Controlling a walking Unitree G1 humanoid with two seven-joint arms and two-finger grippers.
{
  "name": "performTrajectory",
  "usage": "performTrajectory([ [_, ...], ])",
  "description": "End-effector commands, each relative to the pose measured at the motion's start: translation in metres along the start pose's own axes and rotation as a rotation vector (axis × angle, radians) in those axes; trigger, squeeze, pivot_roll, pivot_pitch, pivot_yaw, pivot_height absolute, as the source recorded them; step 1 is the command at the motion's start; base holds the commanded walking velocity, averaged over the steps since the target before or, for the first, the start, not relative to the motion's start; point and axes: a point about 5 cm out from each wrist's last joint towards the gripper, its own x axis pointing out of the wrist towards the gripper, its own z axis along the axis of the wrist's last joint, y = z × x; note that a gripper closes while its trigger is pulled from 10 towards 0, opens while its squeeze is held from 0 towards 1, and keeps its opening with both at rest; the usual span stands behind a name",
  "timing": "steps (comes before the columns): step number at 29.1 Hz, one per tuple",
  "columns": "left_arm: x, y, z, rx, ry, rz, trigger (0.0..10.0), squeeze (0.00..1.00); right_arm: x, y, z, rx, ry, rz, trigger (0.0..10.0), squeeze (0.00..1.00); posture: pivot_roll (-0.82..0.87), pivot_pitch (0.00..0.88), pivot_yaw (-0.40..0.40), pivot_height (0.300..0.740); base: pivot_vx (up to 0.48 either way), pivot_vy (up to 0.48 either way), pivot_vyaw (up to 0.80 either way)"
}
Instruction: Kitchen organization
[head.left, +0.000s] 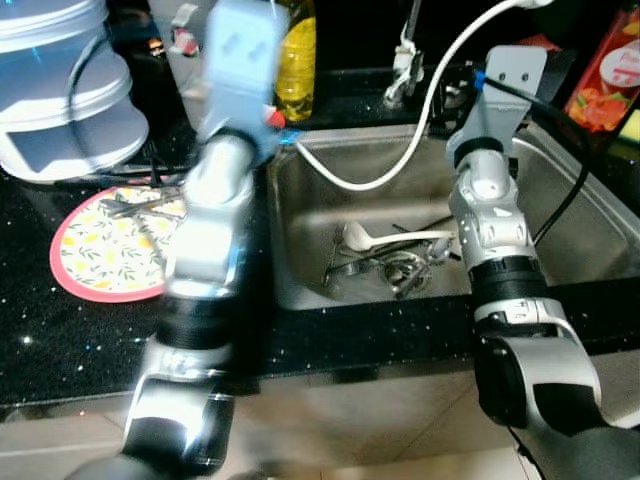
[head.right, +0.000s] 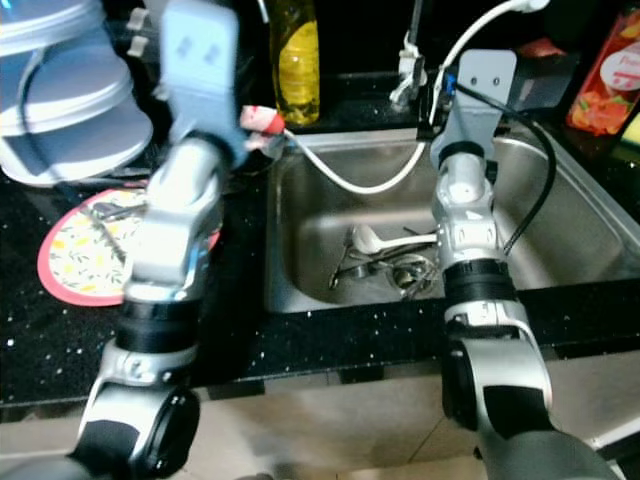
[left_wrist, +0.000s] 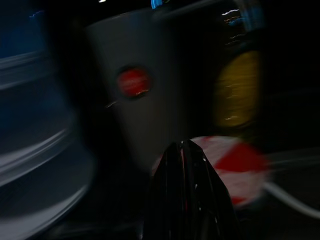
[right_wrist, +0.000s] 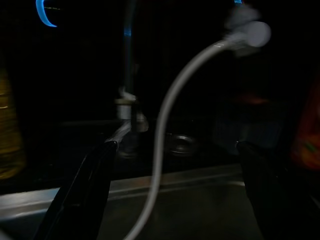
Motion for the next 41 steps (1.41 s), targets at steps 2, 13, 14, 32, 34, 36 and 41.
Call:
performTrajectory([
  [2, -0.009, 0.054, -0.031, -0.016, 0.197, 0.212, 10.0, 0.00, 0.001, 0.005, -0.001, 0.006, 0.013, 0.020, 10.0, 0.00, 0.18, 0.000, 0.001, 0.740, 0.000, 0.000, 0.00],
  [13, -0.060, 0.065, -0.068, -0.368, 0.482, 0.332, 10.0, 1.00, 0.001, 0.016, 0.000, 0.013, 0.016, 0.062, 10.0, 0.00, 0.20, 0.000, -0.016, 0.740, 0.000, 0.000, 0.00],
  [14, -0.060, 0.065, -0.068, -0.368, 0.482, 0.332, 10.0, 1.00, 0.001, 0.016, 0.000, 0.013, 0.016, 0.062, 10.0, 0.00, 0.20, 0.000, -0.016, 0.740, 0.000, 0.000, 0.00],
  [32, -0.055, 0.026, -0.067, -0.676, 0.595, 0.030, 10.0, 0.00, 0.002, 0.020, 0.001, 0.010, 0.019, 0.081, 10.0, 0.00, 0.19, 0.000, -0.023, 0.740, 0.000, 0.000, 0.00],
  [34, -0.047, 0.022, -0.069, -0.752, 0.604, -0.002, 10.0, 0.00, 0.003, 0.016, 0.001, 0.006, 0.016, 0.071, 10.0, 0.00, 0.17, 0.000, -0.014, 0.740, 0.000, 0.000, 0.00],
  [36, -0.043, 0.017, -0.069, -0.811, 0.604, -0.027, 10.0, 0.00, 0.003, 0.015, 0.001, 0.005, 0.015, 0.067, 10.0, 0.00, 0.17, 0.000, -0.014, 0.740, 0.000, 0.000, 0.00],
  [41, -0.028, 0.000, -0.065, -0.927, 0.598, -0.108, 10.0, 0.00, 0.003, 0.013, 0.002, 0.002, 0.010, 0.061, 10.0, 0.00, 0.16, 0.000, -0.010, 0.740, 0.000, 0.000, 0.00],
])
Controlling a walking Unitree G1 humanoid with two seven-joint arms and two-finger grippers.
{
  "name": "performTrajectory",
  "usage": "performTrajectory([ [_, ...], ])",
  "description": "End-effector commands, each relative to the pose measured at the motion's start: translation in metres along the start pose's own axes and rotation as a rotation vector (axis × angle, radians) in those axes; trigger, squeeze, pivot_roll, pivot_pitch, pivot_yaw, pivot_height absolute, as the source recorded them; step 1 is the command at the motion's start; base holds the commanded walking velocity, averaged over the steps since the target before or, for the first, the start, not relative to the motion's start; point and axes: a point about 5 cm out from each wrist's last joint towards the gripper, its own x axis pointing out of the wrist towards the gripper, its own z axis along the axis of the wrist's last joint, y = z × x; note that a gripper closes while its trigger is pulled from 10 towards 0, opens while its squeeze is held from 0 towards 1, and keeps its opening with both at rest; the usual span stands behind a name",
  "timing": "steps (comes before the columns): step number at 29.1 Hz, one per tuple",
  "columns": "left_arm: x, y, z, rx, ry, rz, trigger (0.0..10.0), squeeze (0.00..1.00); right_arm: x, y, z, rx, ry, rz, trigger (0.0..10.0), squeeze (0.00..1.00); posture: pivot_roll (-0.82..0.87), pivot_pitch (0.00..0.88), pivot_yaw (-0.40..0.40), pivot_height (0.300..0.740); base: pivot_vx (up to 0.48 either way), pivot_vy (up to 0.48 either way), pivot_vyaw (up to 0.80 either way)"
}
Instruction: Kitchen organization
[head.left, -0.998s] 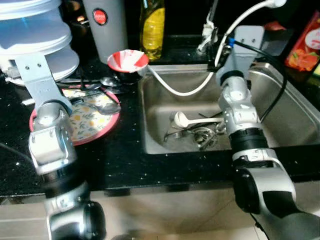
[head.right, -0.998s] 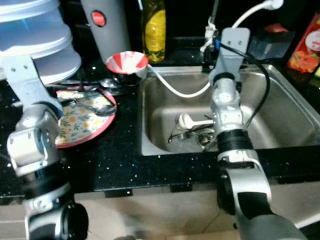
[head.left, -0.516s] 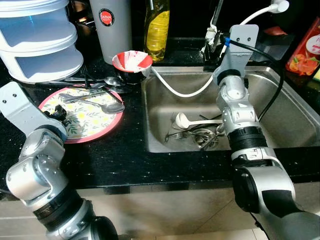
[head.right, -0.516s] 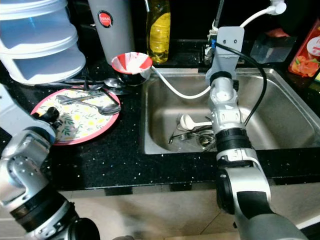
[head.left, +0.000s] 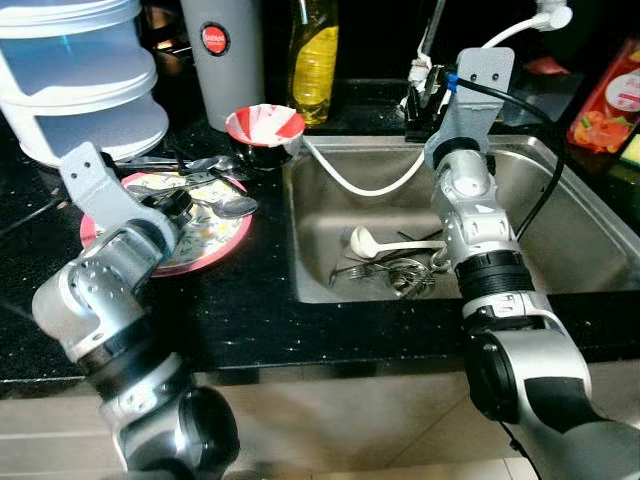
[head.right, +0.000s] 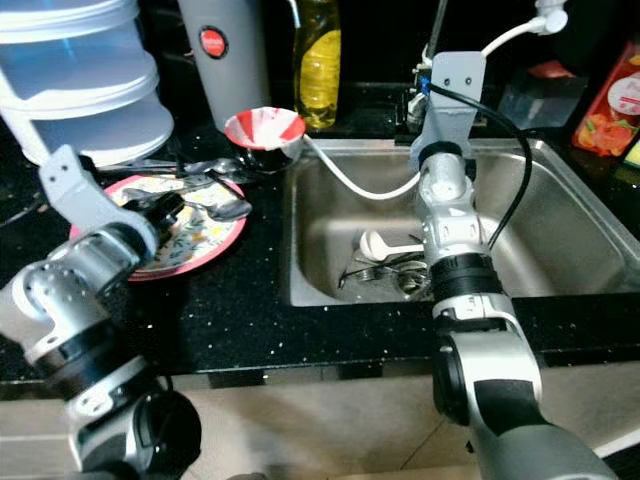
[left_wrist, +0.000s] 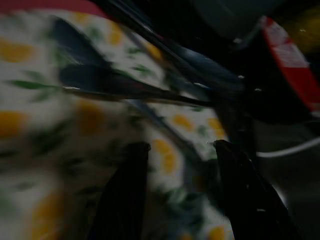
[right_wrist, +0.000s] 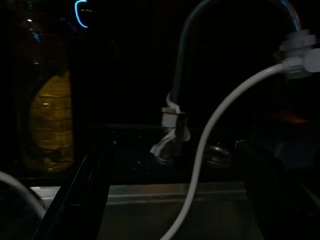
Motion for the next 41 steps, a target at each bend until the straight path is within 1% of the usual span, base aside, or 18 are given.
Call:
performTrajectory([
  [1, 0.011, -0.030, -0.024, -0.101, 0.087, -0.105, 10.0, 0.00, 0.000, -0.003, 0.002, -0.001, -0.009, -0.010, 10.0, 0.00, 0.16, 0.000, -0.010, 0.740, 0.000, 0.000, 0.00],
  [4, 0.016, -0.038, -0.021, -0.145, 0.092, -0.133, 10.0, 0.00, 0.001, -0.003, 0.003, -0.002, -0.012, -0.009, 10.0, 0.00, 0.15, 0.000, -0.010, 0.740, 0.000, 0.000, 0.00],
  [5, 0.020, -0.045, -0.015, -0.184, 0.084, -0.161, 10.0, 0.00, 0.001, -0.003, 0.003, -0.002, -0.014, -0.009, 10.0, 0.00, 0.15, 0.000, -0.010, 0.740, 0.000, 0.000, 0.00],
  [9, 0.037, -0.033, -0.014, -0.330, 0.090, -0.072, 10.0, 0.00, 0.001, -0.001, 0.005, -0.005, -0.017, 0.000, 10.0, 0.00, 0.14, 0.000, -0.018, 0.740, 0.000, 0.000, 0.00],
  [12, 0.044, -0.028, -0.017, -0.424, 0.082, -0.031, 10.0, 0.00, 0.002, -0.001, 0.005, -0.008, -0.017, 0.005, 10.0, 0.00, 0.13, 0.000, -0.026, 0.740, 0.000, 0.000, 0.00],
  [16, 0.048, -0.024, -0.018, -0.496, 0.081, 0.015, 10.0, 0.00, 0.002, 0.000, 0.005, -0.011, -0.015, 0.009, 10.0, 0.00, 0.13, 0.000, -0.029, 0.740, 0.000, 0.000, 0.00],
  [17, 0.044, -0.024, -0.020, -0.541, 0.060, 0.068, 10.0, 0.00, 0.002, 0.001, 0.006, -0.013, -0.016, 0.015, 10.0, 0.00, 0.13, 0.000, -0.030, 0.740, 0.000, 0.000, 0.00],
  [19, 0.037, -0.029, -0.022, -0.553, 0.041, 0.099, 10.0, 0.00, 0.002, 0.001, 0.006, -0.015, -0.015, 0.016, 10.0, 0.00, 0.13, 0.000, -0.033, 0.740, 0.000, 0.000, 0.00],
  [22, 0.022, -0.037, -0.028, -0.505, 0.029, 0.128, 10.0, 0.00, 0.001, -0.001, 0.005, -0.017, -0.014, 0.015, 10.0, 0.00, 0.13, 0.001, -0.033, 0.740, 0.000, 0.000, 0.00],
  [24, 0.018, -0.038, -0.030, -0.493, 0.027, 0.144, 10.0, 0.00, 0.001, -0.001, 0.005, -0.018, -0.013, 0.015, 10.0, 0.00, 0.13, 0.001, -0.033, 0.740, 0.000, 0.000, 0.00],
  [25, 0.018, -0.038, -0.030, -0.493, 0.027, 0.144, 10.0, 0.00, 0.001, -0.001, 0.005, -0.018, -0.013, 0.015, 10.0, 0.00, 0.13, 0.001, -0.033, 0.740, 0.000, 0.000, 0.00],
  [27, 0.004, -0.036, -0.029, -0.442, -0.003, 0.166, 10.0, 0.00, 0.001, -0.003, 0.005, -0.020, -0.011, 0.012, 10.0, 0.00, 0.13, 0.005, -0.035, 0.740, 0.000, 0.000, 0.00],
  [28, 0.004, -0.036, -0.029, -0.442, -0.003, 0.166, 10.0, 0.00, 0.001, -0.003, 0.005, -0.020, -0.011, 0.012, 10.0, 0.00, 0.13, 0.005, -0.035, 0.740, 0.000, 0.000, 0.00],
  [29, -0.004, -0.031, -0.028, -0.438, -0.013, 0.191, 10.0, 0.00, 0.001, -0.003, 0.004, -0.020, -0.010, 0.010, 10.0, 0.00, 0.14, 0.009, -0.039, 0.740, 0.000, 0.000, 0.00],
  [31, -0.012, -0.024, -0.032, -0.467, 0.007, 0.225, 10.0, 0.00, 0.001, -0.001, 0.003, -0.018, -0.006, 0.015, 10.0, 0.00, 0.14, 0.009, -0.039, 0.740, 0.000, 0.000, 0.00],
  [36, -0.025, -0.024, -0.048, -0.498, 0.072, 0.259, 10.0, 0.00, 0.001, 0.002, 0.003, -0.013, -0.003, 0.027, 10.0, 0.00, 0.15, 0.015, -0.045, 0.740, 0.000, 0.000, 0.00],
  [38, -0.027, -0.022, -0.055, -0.504, 0.098, 0.279, 10.0, 0.00, 0.001, 0.004, 0.003, -0.012, -0.001, 0.033, 10.0, 0.00, 0.17, 0.020, -0.053, 0.740, 0.000, 0.000, 0.00],
  [41, -0.023, -0.009, -0.072, -0.531, 0.162, 0.334, 10.0, 0.00, 0.001, 0.009, 0.002, -0.007, 0.004, 0.048, 10.0, 0.00, 0.17, 0.020, -0.060, 0.740, 0.000, 0.000, 0.00],
])
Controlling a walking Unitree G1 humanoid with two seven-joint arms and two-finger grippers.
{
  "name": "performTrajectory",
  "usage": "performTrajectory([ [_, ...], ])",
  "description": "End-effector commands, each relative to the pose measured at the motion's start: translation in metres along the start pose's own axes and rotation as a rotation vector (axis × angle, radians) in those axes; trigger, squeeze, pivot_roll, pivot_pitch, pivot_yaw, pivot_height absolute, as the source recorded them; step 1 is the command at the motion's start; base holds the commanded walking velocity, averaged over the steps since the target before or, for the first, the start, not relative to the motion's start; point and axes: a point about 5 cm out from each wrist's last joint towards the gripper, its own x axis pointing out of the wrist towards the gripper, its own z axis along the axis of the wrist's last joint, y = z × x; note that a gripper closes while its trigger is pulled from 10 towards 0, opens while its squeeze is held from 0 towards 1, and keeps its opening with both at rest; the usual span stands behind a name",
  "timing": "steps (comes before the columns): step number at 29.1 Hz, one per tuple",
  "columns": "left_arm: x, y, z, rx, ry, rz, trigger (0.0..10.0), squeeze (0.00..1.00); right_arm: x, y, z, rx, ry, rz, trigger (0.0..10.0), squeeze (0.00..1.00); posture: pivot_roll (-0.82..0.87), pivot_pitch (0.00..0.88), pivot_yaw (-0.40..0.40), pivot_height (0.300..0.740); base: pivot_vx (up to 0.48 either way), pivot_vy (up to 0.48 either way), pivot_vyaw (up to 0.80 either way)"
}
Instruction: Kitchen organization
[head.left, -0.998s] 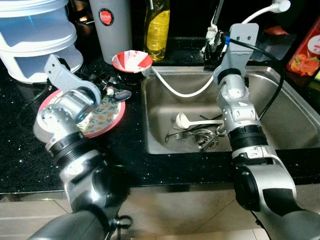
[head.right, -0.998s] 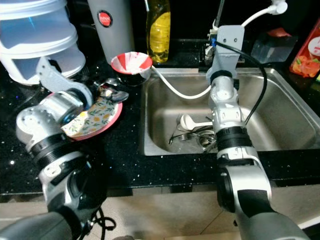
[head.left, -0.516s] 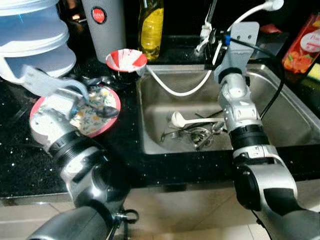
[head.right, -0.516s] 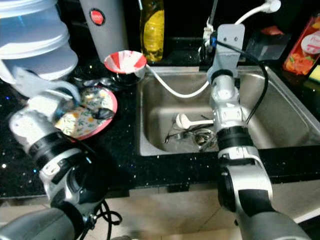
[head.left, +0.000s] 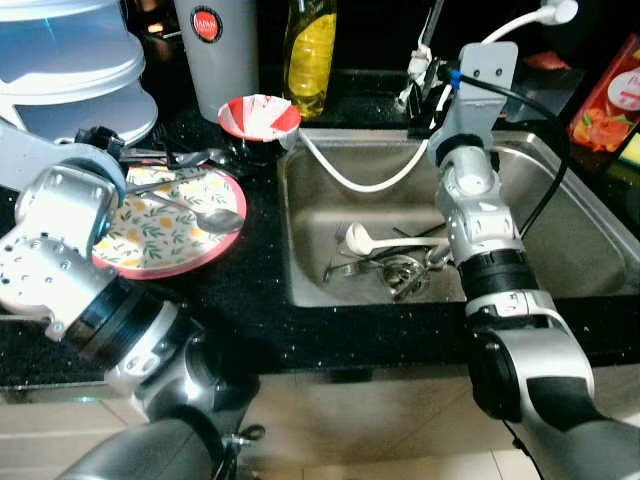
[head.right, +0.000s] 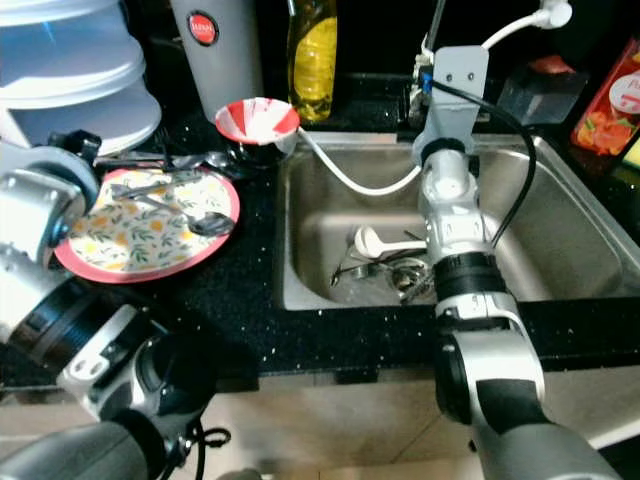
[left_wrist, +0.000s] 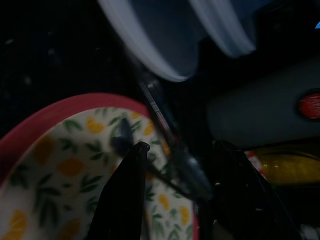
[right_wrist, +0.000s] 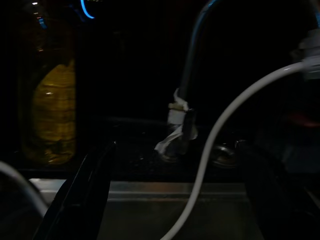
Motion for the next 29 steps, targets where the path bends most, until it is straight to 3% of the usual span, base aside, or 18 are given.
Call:
performTrajectory([
  [1, -0.010, 0.053, -0.124, -0.086, 0.453, 0.198, 10.0, 0.00, 0.002, 0.004, 0.001, -0.002, 0.009, 0.016, 10.0, 0.00, 0.17, 0.020, -0.062, 0.740, 0.000, 0.000, 0.00],
  [4, -0.008, 0.056, -0.127, -0.083, 0.465, 0.208, 10.0, 0.00, 0.002, 0.005, 0.001, 0.000, 0.008, 0.019, 10.0, 0.00, 0.17, 0.019, -0.063, 0.740, 0.000, 0.000, 0.00],
  [8, 0.005, 0.063, -0.135, 0.002, 0.533, 0.213, 10.0, 0.00, 0.003, 0.006, 0.003, 0.003, 0.005, 0.021, 10.0, 0.00, 0.17, 0.015, -0.061, 0.740, 0.000, 0.000, 0.00],
  [10, 0.005, 0.063, -0.135, 0.002, 0.533, 0.213, 10.0, 0.00, 0.003, 0.006, 0.003, 0.003, 0.005, 0.021, 10.0, 0.00, 0.17, 0.015, -0.061, 0.740, 0.000, 0.000, 0.00],
  [14, 0.019, 0.056, -0.142, 0.157, 0.607, 0.133, 10.0, 0.00, 0.003, 0.004, 0.003, 0.005, 0.003, 0.012, 10.0, 0.00, 0.16, 0.011, -0.053, 0.740, 0.000, 0.000, 0.00],
  [20, 0.016, 0.048, -0.154, 0.293, 0.693, 0.035, 10.0, 0.00, 0.002, -0.003, 0.003, 0.001, -0.003, -0.013, 10.0, 0.00, 0.14, 0.004, -0.025, 0.740, 0.000, 0.000, 0.00],
  [21, 0.015, 0.050, -0.156, 0.332, 0.711, 0.032, 10.0, 0.00, 0.002, -0.004, 0.002, -0.001, -0.004, -0.019, 10.0, 0.00, 0.14, 0.003, -0.021, 0.740, 0.000, 0.000, 0.00],
  [23, 0.015, 0.050, -0.156, 0.332, 0.711, 0.032, 10.0, 0.00, 0.002, -0.004, 0.002, -0.001, -0.004, -0.019, 10.0, 0.00, 0.14, 0.003, -0.021, 0.740, 0.000, 0.000, 0.00],
  [25, 0.021, 0.072, -0.150, 0.529, 0.678, 0.101, 9.5, 0.00, 0.002, -0.006, 0.003, 0.001, -0.010, -0.029, 10.0, 0.00, 0.15, 0.000, 0.006, 0.740, 0.000, 0.000, 0.00],
  [26, 0.021, 0.072, -0.150, 0.529, 0.678, 0.101, 9.5, 0.00, 0.002, -0.006, 0.003, 0.001, -0.010, -0.029, 10.0, 0.00, 0.15, 0.000, 0.006, 0.740, 0.000, 0.000, 0.00],
  [27, 0.026, 0.087, -0.141, 0.600, 0.644, 0.159, 6.7, 0.00, 0.001, -0.005, 0.003, 0.005, -0.013, -0.033, 10.0, 0.00, 0.15, 0.000, 0.015, 0.740, 0.000, 0.000, 0.00],
  [28, 0.030, 0.100, -0.133, 0.639, 0.613, 0.213, 2.0, 0.00, 0.001, -0.004, 0.003, 0.008, -0.015, -0.035, 10.0, 0.00, 0.15, 0.000, 0.015, 0.740, 0.000, 0.000, 0.00],
  [29, 0.030, 0.100, -0.133, 0.639, 0.613, 0.213, 2.0, 0.00, 0.001, -0.004, 0.003, 0.008, -0.015, -0.035, 10.0, 0.00, 0.15, 0.000, 0.015, 0.740, 0.000, 0.000, 0.00],
])
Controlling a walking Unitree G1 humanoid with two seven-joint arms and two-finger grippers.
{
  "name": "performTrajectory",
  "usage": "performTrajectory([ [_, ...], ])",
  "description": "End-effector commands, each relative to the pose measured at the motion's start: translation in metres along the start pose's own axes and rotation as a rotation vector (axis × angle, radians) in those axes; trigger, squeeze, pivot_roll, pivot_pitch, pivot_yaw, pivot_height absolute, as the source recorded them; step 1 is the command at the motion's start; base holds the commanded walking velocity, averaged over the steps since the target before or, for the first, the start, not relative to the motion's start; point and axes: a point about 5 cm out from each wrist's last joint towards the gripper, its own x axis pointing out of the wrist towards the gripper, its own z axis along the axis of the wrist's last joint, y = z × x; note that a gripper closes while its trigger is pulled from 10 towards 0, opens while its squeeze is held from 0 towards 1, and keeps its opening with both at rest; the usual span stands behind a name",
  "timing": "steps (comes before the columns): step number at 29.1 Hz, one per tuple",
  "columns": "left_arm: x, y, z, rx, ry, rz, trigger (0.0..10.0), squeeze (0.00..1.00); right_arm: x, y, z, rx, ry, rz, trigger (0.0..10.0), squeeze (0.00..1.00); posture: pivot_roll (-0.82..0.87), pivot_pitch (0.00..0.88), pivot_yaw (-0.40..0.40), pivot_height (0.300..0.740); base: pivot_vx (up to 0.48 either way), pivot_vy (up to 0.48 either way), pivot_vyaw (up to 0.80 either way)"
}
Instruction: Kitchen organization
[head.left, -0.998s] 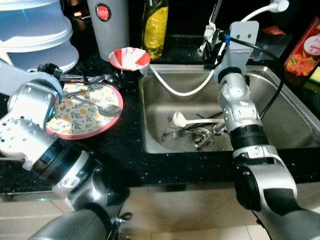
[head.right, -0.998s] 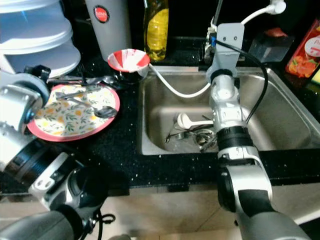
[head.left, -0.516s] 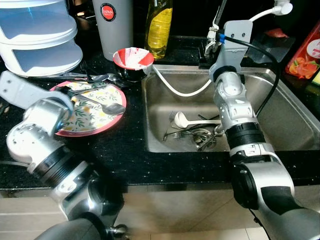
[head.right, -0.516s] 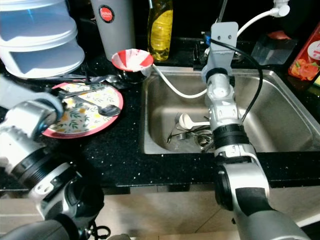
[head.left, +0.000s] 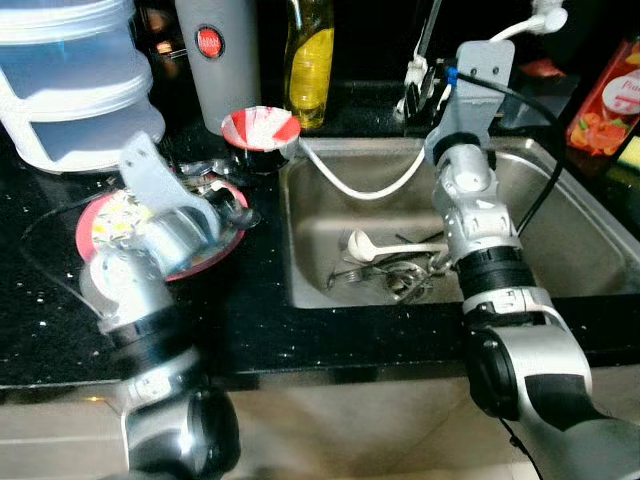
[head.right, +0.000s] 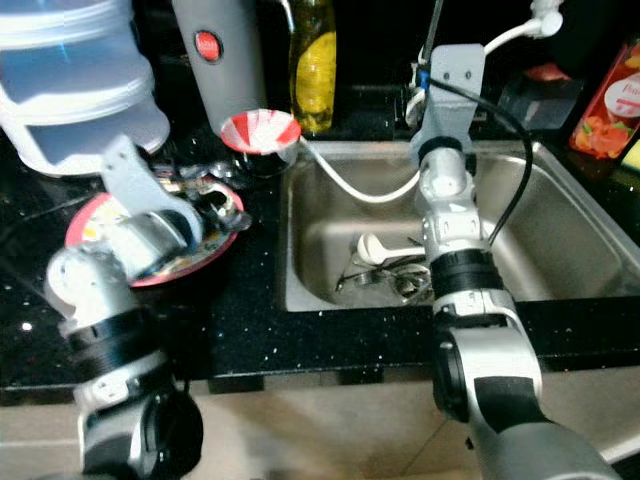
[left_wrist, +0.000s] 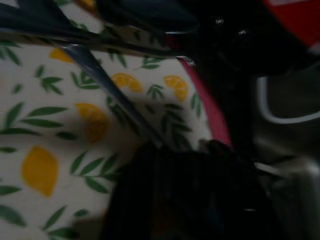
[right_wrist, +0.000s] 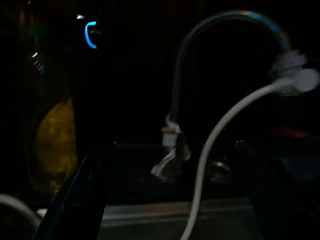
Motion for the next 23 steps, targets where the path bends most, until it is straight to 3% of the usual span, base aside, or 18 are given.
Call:
performTrajectory([
  [1, 0.018, 0.051, -0.048, 0.027, 0.243, 0.228, 0.0, 0.00, -0.002, -0.002, 0.000, 0.005, -0.009, -0.016, 10.0, 0.00, 0.15, 0.000, 0.024, 0.740, 0.000, 0.000, 0.00],
  [2, 0.018, 0.062, -0.046, 0.045, 0.226, 0.270, 0.0, 0.00, -0.003, -0.002, -0.001, 0.007, -0.007, -0.019, 10.0, 0.00, 0.16, 0.000, 0.029, 0.740, 0.000, 0.000, 0.00],
  [3, 0.018, 0.062, -0.046, 0.045, 0.226, 0.270, 0.0, 0.00, -0.003, -0.002, -0.001, 0.007, -0.007, -0.019, 10.0, 0.00, 0.16, 0.000, 0.029, 0.740, 0.000, 0.000, 0.00],
  [5, 0.014, 0.084, -0.038, 0.127, 0.170, 0.344, 0.0, 0.00, -0.004, -0.003, -0.004, 0.010, -0.002, -0.025, 10.0, 0.00, 0.16, 0.000, 0.032, 0.740, 0.000, 0.000, 0.00],
  [8, 0.005, 0.098, -0.026, 0.223, 0.087, 0.391, 0.0, 0.00, -0.005, -0.003, -0.005, 0.011, 0.000, -0.027, 10.0, 0.00, 0.17, 0.000, 0.031, 0.740, 0.000, 0.000, 0.00],
  [13, -0.005, 0.100, -0.005, 0.290, -0.044, 0.401, 0.0, 0.00, -0.004, -0.001, -0.005, 0.015, 0.001, -0.020, 10.0, 0.00, 0.18, 0.000, 0.024, 0.740, 0.000, 0.000, 0.00],
  [14, -0.009, 0.095, 0.004, 0.304, -0.104, 0.372, 0.0, 0.00, -0.004, 0.001, -0.004, 0.016, 0.000, -0.014, 10.0, 0.00, 0.19, 0.000, 0.015, 0.740, 0.000, 0.000, 0.00],
  [18, -0.016, 0.085, 0.015, 0.325, -0.182, 0.313, 0.0, 0.00, -0.003, 0.003, -0.003, 0.017, -0.001, -0.005, 10.0, 0.00, 0.19, 0.000, 0.007, 0.740, 0.000, 0.000, 0.00],
  [19, -0.020, 0.077, 0.021, 0.339, -0.237, 0.261, 4.2, 0.00, -0.003, 0.004, -0.003, 0.017, 0.000, 0.000, 10.0, 0.00, 0.19, 0.000, 0.003, 0.740, 0.000, 0.000, 0.00],
  [20, -0.024, 0.068, 0.026, 0.362, -0.292, 0.206, 10.0, 0.00, -0.003, 0.005, -0.003, 0.017, 0.001, 0.003, 10.0, 0.00, 0.19, 0.000, -0.001, 0.740, 0.000, 0.000, 0.00],
  [21, -0.024, 0.068, 0.026, 0.362, -0.292, 0.206, 10.0, 0.00, -0.003, 0.005, -0.003, 0.017, 0.001, 0.003, 10.0, 0.00, 0.19, 0.000, -0.001, 0.740, 0.000, 0.000, 0.00],
  [23, -0.035, 0.050, 0.035, 0.436, -0.405, 0.127, 10.0, 0.00, -0.003, 0.005, -0.003, 0.017, 0.002, 0.008, 10.0, 0.00, 0.19, 0.000, -0.009, 0.740, 0.000, 0.000, 0.00],
])
